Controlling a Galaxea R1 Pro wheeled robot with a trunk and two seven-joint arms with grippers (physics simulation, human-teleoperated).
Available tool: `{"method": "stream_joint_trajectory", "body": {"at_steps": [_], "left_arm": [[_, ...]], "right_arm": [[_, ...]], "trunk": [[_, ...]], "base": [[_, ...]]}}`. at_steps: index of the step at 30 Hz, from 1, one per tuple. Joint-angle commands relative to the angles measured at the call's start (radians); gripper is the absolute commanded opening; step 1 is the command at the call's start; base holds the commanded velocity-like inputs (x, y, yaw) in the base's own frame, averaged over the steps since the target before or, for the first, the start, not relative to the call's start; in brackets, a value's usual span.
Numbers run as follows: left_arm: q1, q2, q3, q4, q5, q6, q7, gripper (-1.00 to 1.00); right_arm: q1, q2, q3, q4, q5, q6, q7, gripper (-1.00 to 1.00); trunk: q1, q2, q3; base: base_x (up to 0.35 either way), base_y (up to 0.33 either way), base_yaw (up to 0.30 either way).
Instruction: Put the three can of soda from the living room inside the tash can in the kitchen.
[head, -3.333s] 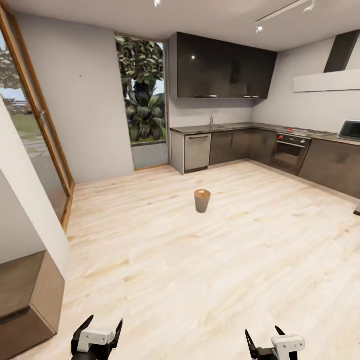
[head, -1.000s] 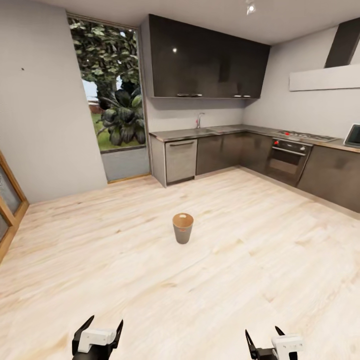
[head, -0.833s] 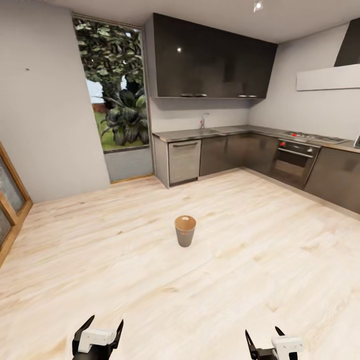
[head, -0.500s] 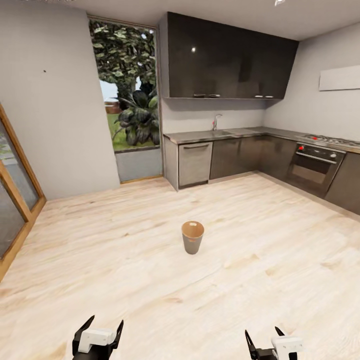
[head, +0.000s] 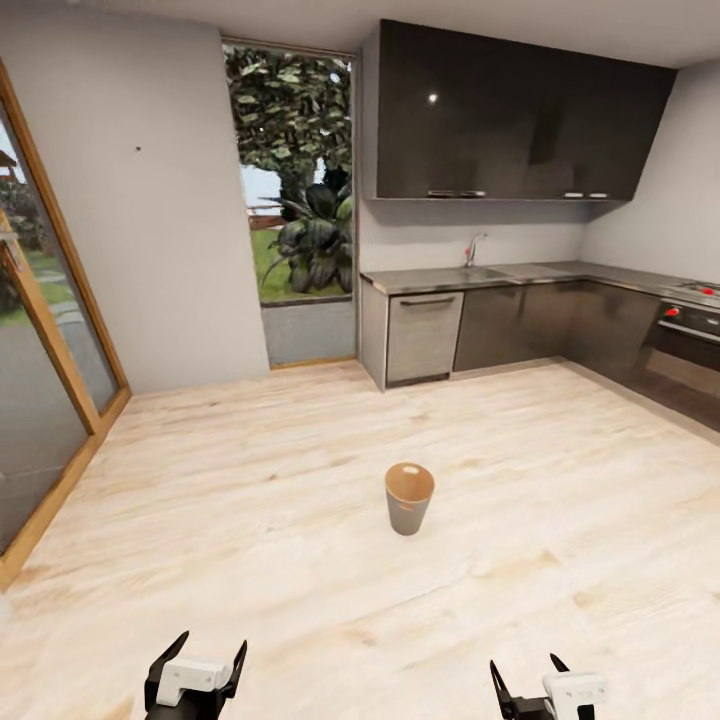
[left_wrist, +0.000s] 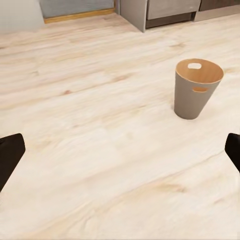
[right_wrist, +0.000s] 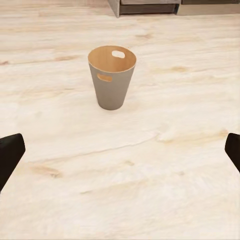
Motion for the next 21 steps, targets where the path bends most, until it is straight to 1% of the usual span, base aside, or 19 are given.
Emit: {"method": "stream_joint_trajectory", "body": {"at_steps": [1, 21], "left_arm": [[0.000, 0.000, 0.000, 0.000, 0.000, 0.000, 0.000, 1.00], [0.000, 0.000, 0.000, 0.001, 0.000, 0.000, 0.000, 1.00]], "right_arm": [[0.000, 0.000, 0.000, 0.000, 0.000, 0.000, 0.000, 1.00], [0.000, 0.000, 0.000, 0.007, 0.000, 0.000, 0.000, 1.00]], "trunk": [[0.000, 0.000, 0.001], [0.000, 0.000, 0.014]], "base": [[0.295, -0.168, 0.241], [0.285, -0.178, 0.239]]}}
